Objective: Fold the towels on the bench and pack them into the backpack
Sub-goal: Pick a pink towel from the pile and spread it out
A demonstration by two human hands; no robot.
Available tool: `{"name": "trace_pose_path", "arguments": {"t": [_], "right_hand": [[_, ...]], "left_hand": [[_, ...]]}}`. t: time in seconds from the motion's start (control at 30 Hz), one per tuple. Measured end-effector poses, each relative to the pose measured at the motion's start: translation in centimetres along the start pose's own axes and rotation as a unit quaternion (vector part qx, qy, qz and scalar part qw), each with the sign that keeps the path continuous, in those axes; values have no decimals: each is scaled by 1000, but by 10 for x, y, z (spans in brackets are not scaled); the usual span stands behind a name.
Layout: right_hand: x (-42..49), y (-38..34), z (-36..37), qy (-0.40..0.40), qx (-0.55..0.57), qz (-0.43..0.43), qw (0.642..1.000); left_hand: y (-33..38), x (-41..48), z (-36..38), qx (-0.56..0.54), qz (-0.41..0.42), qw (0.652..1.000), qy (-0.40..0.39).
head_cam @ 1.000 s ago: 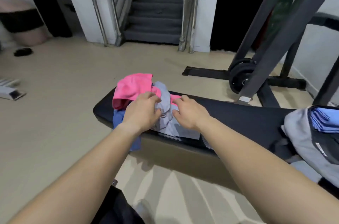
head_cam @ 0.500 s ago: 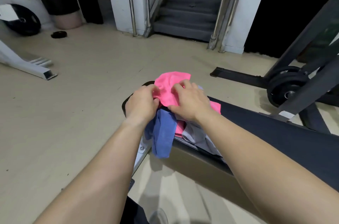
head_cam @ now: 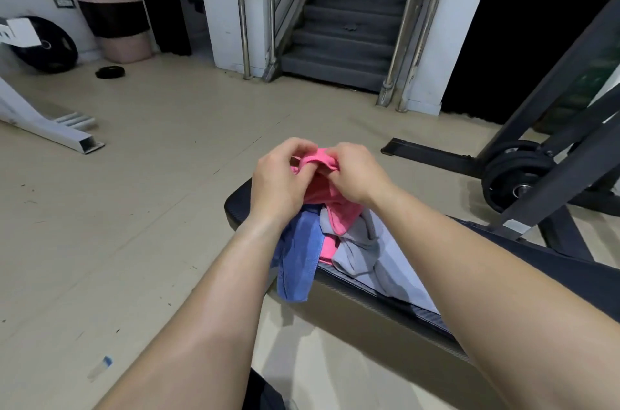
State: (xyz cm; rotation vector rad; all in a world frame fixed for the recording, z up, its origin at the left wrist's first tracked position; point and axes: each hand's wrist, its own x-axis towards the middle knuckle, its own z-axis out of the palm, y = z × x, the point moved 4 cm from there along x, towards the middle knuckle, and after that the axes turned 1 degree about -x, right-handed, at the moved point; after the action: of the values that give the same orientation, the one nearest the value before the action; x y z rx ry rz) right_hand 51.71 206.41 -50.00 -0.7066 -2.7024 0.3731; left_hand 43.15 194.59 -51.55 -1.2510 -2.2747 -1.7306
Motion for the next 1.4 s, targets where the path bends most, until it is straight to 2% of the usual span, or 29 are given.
{"name": "trace_pose_path", "arguments": {"t": [0.1, 0.17, 0.27, 0.37, 0.47, 0.57, 0.77, 0.93, 1.07, 1.2, 1.3, 1.4], "right_hand": [[3, 4, -22, 16, 21, -4, 1000], [1, 5, -38, -25, 12, -11, 1000], [-4, 12, -56, -108, -12, -17, 994], [-11, 25, -76, -118, 32, -11, 992], [-26, 41, -106, -86, 92, 2, 992], [-42, 57, -143, -25, 129, 25, 991], [-83, 86, -245, 100, 102, 73, 987], [-141, 109, -301, 111, 81, 103, 985], [-192, 150, -275, 63, 87, 159, 981], [-239, 198, -201, 11, 99, 214, 972], [-268, 225, -138, 12, 112, 238, 965], [-285, 239, -90, 30, 121, 250, 960]], "left_hand": [[-30, 0, 11, 67, -69, 991, -95], [-46, -2, 15, 113, -90, 980, -137], [-43, -2, 12, 148, -99, 978, -113], [-14, -1, 7, 108, -82, 988, -73], [24, 12, 5, 77, -41, 995, -39], [76, 31, 10, 64, 20, 997, -48], [188, 55, 34, 43, 127, 986, -99], [242, 45, 70, -6, 143, 975, -170], [229, 7, 118, 9, 135, 954, -269], [178, -46, 169, 25, 113, 933, -340], [140, -82, 202, 49, 87, 915, -390], [110, -103, 220, 52, 71, 910, -405]]}}
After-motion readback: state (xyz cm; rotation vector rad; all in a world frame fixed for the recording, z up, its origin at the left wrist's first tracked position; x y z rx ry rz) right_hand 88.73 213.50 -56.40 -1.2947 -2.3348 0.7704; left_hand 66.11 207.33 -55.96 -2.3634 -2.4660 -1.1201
